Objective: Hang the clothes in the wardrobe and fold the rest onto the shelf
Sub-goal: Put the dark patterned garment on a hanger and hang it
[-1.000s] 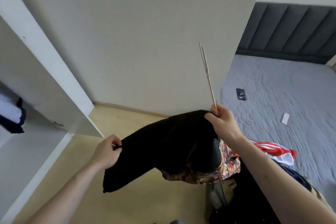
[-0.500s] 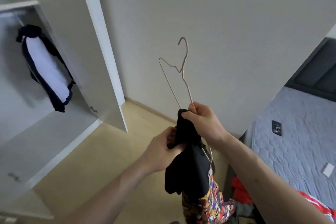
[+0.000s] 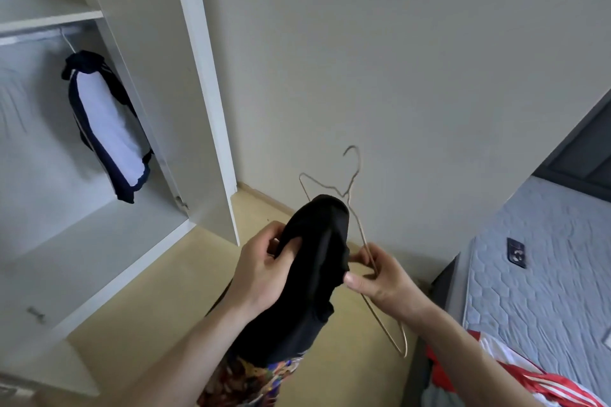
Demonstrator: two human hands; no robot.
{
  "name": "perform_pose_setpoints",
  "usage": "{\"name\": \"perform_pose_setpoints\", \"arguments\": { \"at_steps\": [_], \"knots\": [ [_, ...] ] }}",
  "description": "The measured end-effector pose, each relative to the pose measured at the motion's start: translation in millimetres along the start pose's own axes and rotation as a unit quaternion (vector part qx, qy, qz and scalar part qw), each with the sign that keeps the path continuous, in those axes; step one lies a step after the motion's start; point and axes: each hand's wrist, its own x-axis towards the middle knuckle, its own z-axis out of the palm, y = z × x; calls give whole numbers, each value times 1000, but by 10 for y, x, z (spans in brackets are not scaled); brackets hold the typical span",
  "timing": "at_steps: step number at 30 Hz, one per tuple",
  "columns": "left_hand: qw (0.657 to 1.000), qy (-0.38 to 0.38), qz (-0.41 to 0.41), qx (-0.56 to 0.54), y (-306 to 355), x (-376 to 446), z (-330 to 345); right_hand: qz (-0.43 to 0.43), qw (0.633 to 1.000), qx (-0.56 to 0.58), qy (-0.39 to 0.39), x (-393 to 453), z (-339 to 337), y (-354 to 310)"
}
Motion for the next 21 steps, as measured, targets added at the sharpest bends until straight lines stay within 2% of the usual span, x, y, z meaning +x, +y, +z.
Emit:
{"name": "perform_pose_setpoints", "arguments": {
  "at_steps": [5,15,18,21],
  "knots": [
    [1000,28,-8,-1,53,80,-178,26,998,-60,1,-23,308,145],
    [997,73,-5,-5,54,-5,-528,-4,999,-37,-16,92,705,-116],
    [992,108,1,61,-54,28,-773,0,1000,-24,8,102,644,-112],
    [981,103,-9,161,-255,15,-1071,-14,999,19,38,74,574,-139]
  ]
}}
